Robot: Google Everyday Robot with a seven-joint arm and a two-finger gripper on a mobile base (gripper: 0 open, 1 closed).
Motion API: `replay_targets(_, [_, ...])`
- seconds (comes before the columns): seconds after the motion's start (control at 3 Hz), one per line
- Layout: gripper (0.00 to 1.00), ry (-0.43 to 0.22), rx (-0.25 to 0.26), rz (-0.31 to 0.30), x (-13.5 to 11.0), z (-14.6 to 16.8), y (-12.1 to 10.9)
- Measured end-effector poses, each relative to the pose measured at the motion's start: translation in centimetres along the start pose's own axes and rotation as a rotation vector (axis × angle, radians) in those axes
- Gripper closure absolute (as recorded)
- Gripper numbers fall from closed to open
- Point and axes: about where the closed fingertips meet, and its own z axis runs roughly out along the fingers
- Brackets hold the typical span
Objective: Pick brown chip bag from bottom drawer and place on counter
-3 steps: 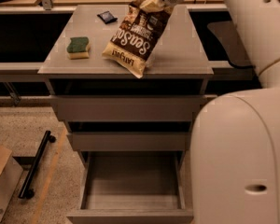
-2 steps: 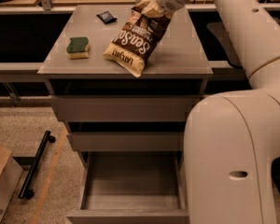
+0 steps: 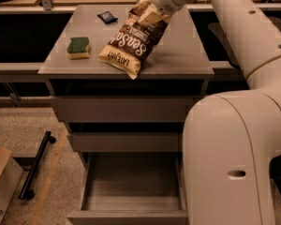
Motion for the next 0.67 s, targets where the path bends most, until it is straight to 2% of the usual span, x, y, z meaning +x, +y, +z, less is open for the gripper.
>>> replay_targets(0.33, [0.00,-0.001,-0.006,0.000,-0.02,0.37,0.19])
replay_targets(0.67, [0.00,-0.001,-0.006,0.000,-0.02,0.39,0.20])
